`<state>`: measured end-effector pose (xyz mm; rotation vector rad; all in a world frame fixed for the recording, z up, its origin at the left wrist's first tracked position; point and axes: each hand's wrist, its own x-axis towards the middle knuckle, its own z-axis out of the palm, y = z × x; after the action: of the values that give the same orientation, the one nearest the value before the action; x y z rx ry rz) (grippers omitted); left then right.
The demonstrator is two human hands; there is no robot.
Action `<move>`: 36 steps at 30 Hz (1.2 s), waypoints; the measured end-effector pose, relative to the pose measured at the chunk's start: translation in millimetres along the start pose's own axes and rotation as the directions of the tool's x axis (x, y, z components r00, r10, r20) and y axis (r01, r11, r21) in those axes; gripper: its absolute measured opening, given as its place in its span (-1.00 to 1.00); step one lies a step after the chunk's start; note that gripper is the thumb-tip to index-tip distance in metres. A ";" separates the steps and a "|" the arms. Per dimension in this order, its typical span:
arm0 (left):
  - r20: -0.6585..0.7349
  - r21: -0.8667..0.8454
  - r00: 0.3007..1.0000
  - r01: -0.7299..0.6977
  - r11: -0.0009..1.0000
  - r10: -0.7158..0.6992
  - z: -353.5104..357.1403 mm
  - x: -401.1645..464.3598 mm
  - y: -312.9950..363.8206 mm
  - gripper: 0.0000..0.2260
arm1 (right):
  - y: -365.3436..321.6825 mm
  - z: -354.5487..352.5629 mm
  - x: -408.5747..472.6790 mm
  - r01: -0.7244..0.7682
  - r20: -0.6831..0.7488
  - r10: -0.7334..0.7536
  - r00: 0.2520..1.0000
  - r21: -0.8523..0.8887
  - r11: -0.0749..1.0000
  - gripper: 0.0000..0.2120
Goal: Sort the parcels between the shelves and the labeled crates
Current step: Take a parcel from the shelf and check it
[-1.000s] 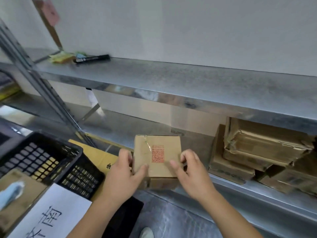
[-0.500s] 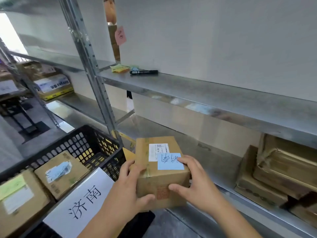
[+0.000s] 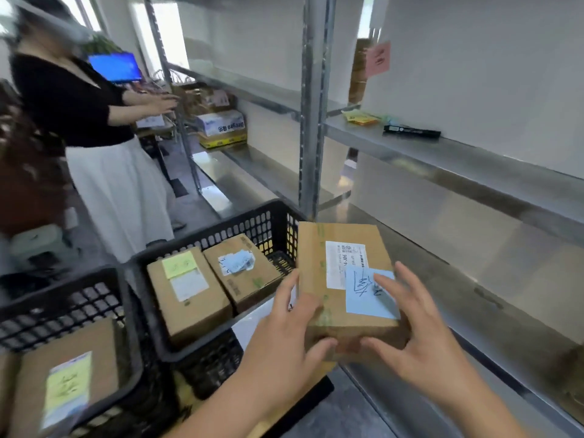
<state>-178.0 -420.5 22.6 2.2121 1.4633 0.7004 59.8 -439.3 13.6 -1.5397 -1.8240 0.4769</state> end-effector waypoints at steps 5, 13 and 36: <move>-0.145 -0.006 0.989 -0.021 1.000 0.020 -36.5 -16.2 -31.3 -0.59 | -45.8 28.5 25.8 0.080 0.030 -0.078 0.997 -0.067 0.995 -0.26; -0.257 0.030 0.966 0.017 0.999 -0.008 -70.9 -8.6 -78.9 -0.48 | -90.1 63.7 86.3 0.245 0.157 -0.221 0.962 -0.155 0.957 -0.19; -0.318 -0.049 0.856 0.414 0.909 -0.407 -9.2 186.0 -88.5 -0.75 | 42.2 78.6 295.5 0.309 0.400 -0.319 0.859 0.090 0.947 -0.48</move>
<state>-186.9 -214.7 14.1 1.7562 2.0302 0.9244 17.7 -133.5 10.4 -1.1459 -2.3322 0.6982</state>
